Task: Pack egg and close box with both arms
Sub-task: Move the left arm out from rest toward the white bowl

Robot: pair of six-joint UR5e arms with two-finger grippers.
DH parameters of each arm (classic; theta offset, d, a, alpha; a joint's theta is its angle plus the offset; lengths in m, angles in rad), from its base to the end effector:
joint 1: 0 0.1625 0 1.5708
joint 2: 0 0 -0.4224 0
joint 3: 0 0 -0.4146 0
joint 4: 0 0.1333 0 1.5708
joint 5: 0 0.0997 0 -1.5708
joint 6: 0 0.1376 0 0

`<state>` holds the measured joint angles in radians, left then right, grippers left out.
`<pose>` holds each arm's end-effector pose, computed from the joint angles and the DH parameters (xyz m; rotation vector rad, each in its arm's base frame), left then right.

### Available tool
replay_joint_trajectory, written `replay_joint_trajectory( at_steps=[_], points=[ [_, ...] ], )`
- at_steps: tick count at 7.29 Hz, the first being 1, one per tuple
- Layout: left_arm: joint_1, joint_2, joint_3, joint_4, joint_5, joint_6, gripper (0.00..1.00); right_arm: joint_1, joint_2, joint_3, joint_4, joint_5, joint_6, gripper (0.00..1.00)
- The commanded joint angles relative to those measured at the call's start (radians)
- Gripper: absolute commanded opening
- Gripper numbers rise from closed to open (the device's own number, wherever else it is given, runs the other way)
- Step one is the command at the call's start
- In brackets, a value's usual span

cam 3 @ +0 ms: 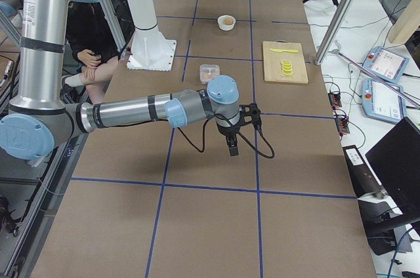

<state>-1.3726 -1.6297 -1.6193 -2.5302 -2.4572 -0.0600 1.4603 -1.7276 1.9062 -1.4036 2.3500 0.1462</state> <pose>0.0844 -0.5557 0.4944 0.8879 0.9256 0.5903 -0.0153 -0.4702 0.5644 0.2266 -0.8066 -0.1011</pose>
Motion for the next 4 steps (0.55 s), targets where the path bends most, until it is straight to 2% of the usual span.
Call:
replay_joint_trajectory(
  at_steps=[1, 2, 4],
  points=[
    [0.142, 0.008, -0.074, -0.019, 0.003, -0.282, 1.00, 0.000, -0.009, -0.004, 0.002, -0.003, -0.006, 1.00],
    [0.214, 0.008, -0.118, -0.019, 0.041, -0.414, 1.00, 0.000, -0.007, -0.004, 0.002, -0.003, -0.004, 1.00],
    [0.413, 0.034, -0.192, -0.007, 0.281, -0.667, 1.00, 0.000, -0.007, -0.004, 0.002, -0.003, -0.004, 1.00]
  ],
)
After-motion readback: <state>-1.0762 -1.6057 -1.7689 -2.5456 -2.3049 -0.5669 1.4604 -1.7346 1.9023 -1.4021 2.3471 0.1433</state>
